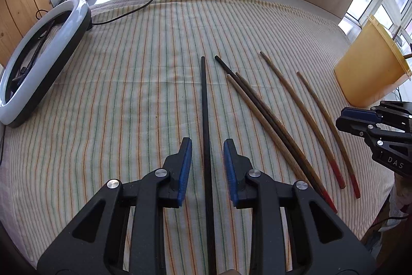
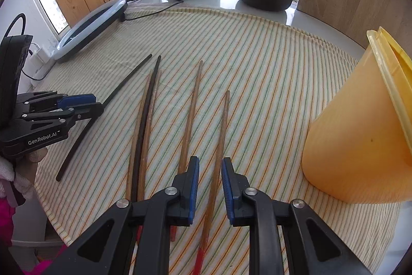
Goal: Organize utensils
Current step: 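Lift the red-tipped chopstick with the right tool while the left tool lifts the black chopstick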
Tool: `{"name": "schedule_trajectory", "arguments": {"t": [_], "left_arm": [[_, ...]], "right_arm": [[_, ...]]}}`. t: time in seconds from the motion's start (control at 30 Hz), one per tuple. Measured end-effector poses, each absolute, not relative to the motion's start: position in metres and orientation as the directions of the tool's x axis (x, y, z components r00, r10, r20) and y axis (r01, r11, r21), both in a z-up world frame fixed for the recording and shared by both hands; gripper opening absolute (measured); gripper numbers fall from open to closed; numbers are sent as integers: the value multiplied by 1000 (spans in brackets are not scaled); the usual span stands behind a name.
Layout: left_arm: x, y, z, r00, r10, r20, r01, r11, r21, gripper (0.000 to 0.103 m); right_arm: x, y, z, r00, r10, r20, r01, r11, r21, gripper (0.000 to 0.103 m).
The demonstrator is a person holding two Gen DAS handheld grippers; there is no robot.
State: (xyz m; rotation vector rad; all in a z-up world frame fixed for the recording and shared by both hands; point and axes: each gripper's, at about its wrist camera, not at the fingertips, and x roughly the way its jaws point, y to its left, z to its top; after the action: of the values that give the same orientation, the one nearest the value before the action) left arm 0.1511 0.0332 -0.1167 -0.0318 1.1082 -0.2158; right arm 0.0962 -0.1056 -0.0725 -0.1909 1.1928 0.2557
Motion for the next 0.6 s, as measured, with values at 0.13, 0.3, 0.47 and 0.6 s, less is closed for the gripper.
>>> {"name": "schedule_trajectory", "arguments": {"t": [0.13, 0.3, 0.47, 0.6], "left_arm": [[171, 33, -124, 380, -159, -911, 164, 981, -103, 24], [183, 35, -126, 354, -162, -921, 192, 976, -98, 19], [185, 39, -126, 356, -181, -917, 195, 974, -117, 5], [187, 48, -125, 359, -216, -908, 154, 973, -171, 4]], "right_arm": [[113, -106, -82, 312, 63, -948, -278, 960, -27, 17], [128, -109, -91, 278, 39, -960, -265, 963, -37, 17], [137, -109, -96, 258, 43, -965, -267, 963, -28, 13], [138, -107, -97, 262, 43, -964, -270, 962, -30, 5]]}}
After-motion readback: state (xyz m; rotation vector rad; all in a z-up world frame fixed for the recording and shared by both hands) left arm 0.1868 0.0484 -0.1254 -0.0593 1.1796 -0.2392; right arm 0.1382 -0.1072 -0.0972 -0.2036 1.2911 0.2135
